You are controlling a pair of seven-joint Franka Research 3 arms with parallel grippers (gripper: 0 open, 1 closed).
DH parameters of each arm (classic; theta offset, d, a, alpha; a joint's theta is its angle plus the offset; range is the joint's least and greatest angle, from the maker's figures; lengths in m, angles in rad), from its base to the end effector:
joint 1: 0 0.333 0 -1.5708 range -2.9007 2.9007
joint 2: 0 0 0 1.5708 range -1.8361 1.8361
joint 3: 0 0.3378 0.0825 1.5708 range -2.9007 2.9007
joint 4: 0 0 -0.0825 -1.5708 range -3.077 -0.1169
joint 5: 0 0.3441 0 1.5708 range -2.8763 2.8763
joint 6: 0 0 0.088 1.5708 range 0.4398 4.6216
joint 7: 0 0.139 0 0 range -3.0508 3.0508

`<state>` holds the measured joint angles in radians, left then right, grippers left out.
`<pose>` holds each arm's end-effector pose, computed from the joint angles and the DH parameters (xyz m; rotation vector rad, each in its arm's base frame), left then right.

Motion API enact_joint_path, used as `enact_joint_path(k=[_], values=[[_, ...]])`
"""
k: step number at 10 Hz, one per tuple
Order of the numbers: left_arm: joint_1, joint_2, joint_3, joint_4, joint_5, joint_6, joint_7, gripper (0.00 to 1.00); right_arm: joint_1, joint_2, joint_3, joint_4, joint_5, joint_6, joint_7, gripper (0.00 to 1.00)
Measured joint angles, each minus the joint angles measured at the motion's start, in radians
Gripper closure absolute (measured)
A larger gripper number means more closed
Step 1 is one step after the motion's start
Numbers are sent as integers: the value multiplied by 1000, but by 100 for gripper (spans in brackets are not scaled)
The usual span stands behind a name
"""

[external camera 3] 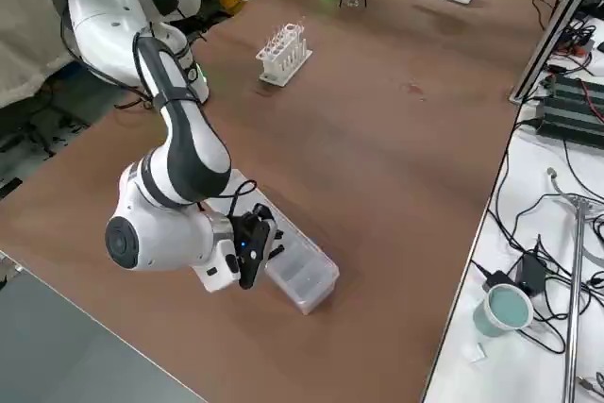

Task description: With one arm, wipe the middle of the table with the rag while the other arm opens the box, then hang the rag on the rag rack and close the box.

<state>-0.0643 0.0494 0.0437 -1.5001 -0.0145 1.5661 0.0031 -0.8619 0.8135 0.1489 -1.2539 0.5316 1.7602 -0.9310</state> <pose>0.5315 -0.0136 0.6186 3.1288 -0.0375 0.0259 0.5495 -0.4292 0.2799 -2.4894 -0.0031 -0.3282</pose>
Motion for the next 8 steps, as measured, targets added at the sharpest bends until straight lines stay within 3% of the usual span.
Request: enact_joint_path(k=[5, 7, 8], values=[[0, 0, 0, 0, 0, 0, 0, 1, 37, 7, 0, 2, -13, 33, 0, 92], [0, 0, 0, 0, 0, 0, 1, 1, 73, -19, 2, 21, -67, 17, 11, 89], [0, 0, 0, 0, 0, 0, 1, 1, 102, -64, 5, 37, -124, -13, 70, 82]])
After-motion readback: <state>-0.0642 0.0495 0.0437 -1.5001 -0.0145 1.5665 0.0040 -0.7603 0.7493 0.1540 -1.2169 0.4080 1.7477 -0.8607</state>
